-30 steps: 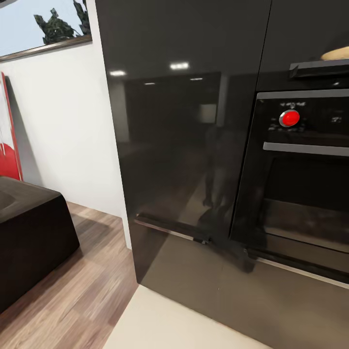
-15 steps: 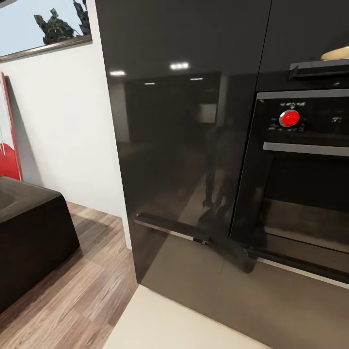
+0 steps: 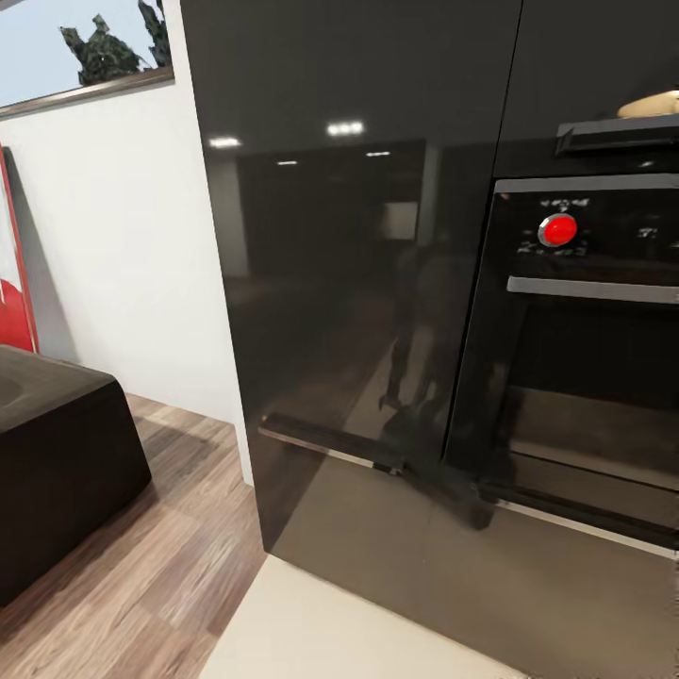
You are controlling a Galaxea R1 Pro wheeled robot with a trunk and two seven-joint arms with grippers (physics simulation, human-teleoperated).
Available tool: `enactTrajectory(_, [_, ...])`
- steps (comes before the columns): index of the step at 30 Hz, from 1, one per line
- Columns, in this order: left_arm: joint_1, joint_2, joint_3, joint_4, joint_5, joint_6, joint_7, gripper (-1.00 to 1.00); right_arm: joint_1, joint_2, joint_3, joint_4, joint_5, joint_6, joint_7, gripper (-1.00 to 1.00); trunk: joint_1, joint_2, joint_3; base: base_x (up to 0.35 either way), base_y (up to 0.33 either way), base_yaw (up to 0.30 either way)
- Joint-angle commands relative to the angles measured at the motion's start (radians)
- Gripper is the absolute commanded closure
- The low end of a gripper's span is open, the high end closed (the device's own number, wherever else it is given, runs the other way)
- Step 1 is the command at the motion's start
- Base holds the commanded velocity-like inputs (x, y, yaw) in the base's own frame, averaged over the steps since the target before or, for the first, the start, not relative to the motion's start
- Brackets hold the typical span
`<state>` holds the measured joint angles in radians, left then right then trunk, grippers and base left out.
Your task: Set up a coffee station on the kitchen countertop: keep the coffee maker on the countertop, move the bottle of coffee from the kitchen shelf to the counter next to the coffee maker, place a paper coffee filter on top of the coffee maker, put the saucer next to the coffee maker with the coffee cup on the saucer, and place the electric kettle next to the coffee maker.
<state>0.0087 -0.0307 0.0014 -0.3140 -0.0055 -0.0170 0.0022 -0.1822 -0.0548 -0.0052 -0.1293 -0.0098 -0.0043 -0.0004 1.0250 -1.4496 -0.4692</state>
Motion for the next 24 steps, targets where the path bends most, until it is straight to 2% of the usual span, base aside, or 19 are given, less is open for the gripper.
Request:
enactTrajectory(1, [0.001, 0.0, 0.0, -0.003, -0.001, -0.002, 0.0, -1.0, -0.001, 0.0, 0.0, 0.0, 0.0, 0.0, 0.0, -1.0, 0.0, 0.0, -0.001, 0.0, 0.0, -0.181])
enactTrajectory(24, [0.001, 0.0, 0.0, -0.005, -0.001, -0.007, 0.001, -1.0, -0.002, 0.0, 0.001, -0.001, 0.001, -0.001, -0.001, -1.0, 0.0, 0.0, -0.001, 0.0, 0.0, -0.242])
